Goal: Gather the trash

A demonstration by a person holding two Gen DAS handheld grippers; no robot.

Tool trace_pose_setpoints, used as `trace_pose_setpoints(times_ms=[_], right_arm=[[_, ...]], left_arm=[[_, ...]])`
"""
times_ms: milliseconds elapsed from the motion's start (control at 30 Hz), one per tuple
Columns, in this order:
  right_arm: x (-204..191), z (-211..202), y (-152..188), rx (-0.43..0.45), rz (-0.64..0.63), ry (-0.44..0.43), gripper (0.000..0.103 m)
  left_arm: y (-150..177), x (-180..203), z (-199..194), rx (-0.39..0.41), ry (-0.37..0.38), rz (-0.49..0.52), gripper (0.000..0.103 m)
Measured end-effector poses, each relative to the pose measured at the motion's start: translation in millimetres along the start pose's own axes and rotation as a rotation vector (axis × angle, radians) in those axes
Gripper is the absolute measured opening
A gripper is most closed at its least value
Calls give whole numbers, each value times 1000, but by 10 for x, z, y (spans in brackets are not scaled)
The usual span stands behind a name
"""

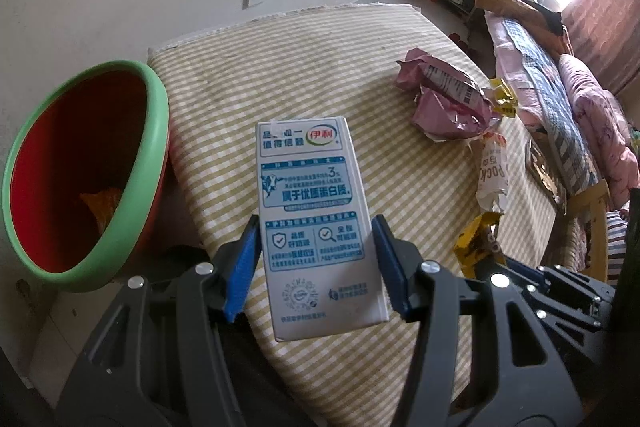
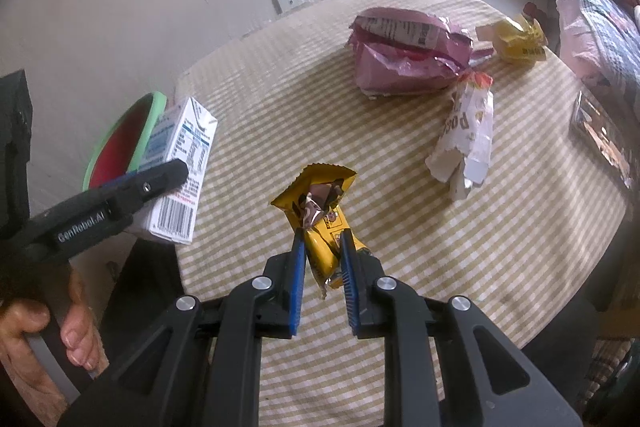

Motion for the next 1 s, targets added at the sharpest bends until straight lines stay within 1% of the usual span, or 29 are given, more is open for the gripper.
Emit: trace_pose_setpoints(times_ms=[333,733,767,800,833,933,1000], right_arm=[[-173,5,-136,16,-26,-13,18],[-262,-1,-155,15,-40,-16,18],[-274,4,-157,15,-42,-16,18],[-290,11,-161,15,-45,-16,18],[-312,14,-169,16,-50,-16,18],[-359,24,-175,17,-58,-18,18],[-378,39,-177,14,-63,-18,18]], left_arm=[[-38,-64,-59,18,10,-32,53],[-58,-222,-144,39,13,-83,53],[-61,-232,-153,41,14,-85,51],[-64,-243,-167,45,14,-86,41],[-63,-250,-171,44,15,-88,38],[-63,-284,-173,42,19,-96,37],[-31,-300,-118,16,15,-96,37]])
Point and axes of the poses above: each gripper's, at about its wrist camera, not at the fingertips, and z roughly the way its jaws point, x to its right, y to its underside, the point moved 8 cm from there along z, roughly the way its jaws point, and after that the axes turned 2 degrees about z, right-handed, at the moved point
